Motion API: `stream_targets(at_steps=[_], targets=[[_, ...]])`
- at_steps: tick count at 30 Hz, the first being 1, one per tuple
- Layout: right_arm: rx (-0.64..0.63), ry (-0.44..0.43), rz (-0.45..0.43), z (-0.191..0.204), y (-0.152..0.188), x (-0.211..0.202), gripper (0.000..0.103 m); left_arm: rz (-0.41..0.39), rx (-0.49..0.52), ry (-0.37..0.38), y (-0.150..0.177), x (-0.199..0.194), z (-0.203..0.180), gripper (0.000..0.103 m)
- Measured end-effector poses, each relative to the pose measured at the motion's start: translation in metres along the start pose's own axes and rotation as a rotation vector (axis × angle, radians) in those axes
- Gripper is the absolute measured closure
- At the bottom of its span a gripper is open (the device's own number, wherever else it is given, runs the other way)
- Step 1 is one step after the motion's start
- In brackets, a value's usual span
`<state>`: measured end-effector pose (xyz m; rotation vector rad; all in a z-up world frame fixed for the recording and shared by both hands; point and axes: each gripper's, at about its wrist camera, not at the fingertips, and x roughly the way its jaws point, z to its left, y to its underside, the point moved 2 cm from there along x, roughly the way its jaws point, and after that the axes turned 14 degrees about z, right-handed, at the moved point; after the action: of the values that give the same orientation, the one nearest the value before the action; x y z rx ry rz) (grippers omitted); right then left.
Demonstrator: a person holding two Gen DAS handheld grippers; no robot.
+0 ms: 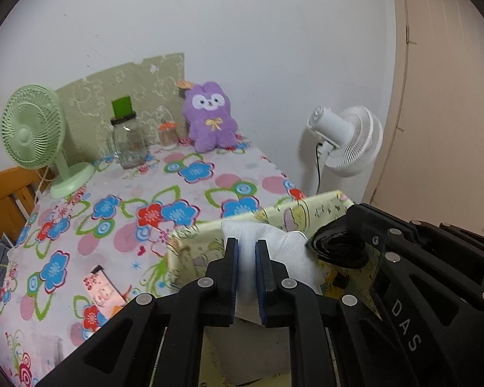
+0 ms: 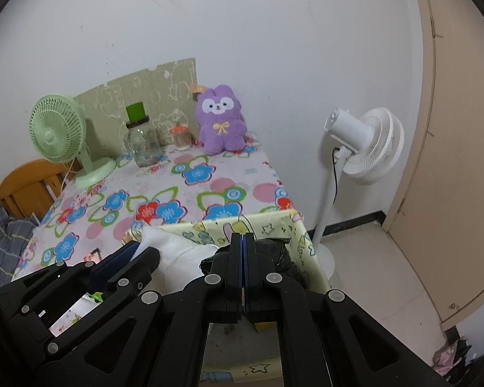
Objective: Organize soft objects
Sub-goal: 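Carry the white towel with the left tool over the paper box, then open the left tool to drop the white towel into the box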
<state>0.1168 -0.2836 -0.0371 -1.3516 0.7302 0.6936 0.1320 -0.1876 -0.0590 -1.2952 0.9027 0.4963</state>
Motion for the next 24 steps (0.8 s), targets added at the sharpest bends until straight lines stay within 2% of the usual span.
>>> stream_targets(at_steps=[5, 11, 16, 18, 20, 24], targets=[[0.014, -0.023, 0.044, -0.007, 0.006, 0.012, 0.1, 0.045, 0.019, 0.008, 0.003, 0.012, -0.007, 0.091], [0.013, -0.052, 0.062, -0.011, 0.012, 0.017, 0.1, 0.079, 0.042, 0.001, 0.007, 0.02, -0.012, 0.069], [0.004, -0.055, 0.076, -0.01, 0.015, 0.02, 0.099, 0.101, 0.05, 0.013, 0.01, 0.023, -0.012, 0.057], [-0.002, -0.054, 0.081, -0.009, 0.016, 0.02, 0.099, 0.11, 0.051, 0.018, 0.012, 0.024, -0.012, 0.045], [-0.007, -0.052, 0.085, -0.008, 0.017, 0.021, 0.099, 0.112, 0.054, 0.013, 0.013, 0.024, -0.011, 0.038], [-0.012, -0.05, 0.094, -0.006, 0.021, 0.02, 0.099, 0.115, 0.056, 0.008, 0.016, 0.022, -0.011, 0.032]])
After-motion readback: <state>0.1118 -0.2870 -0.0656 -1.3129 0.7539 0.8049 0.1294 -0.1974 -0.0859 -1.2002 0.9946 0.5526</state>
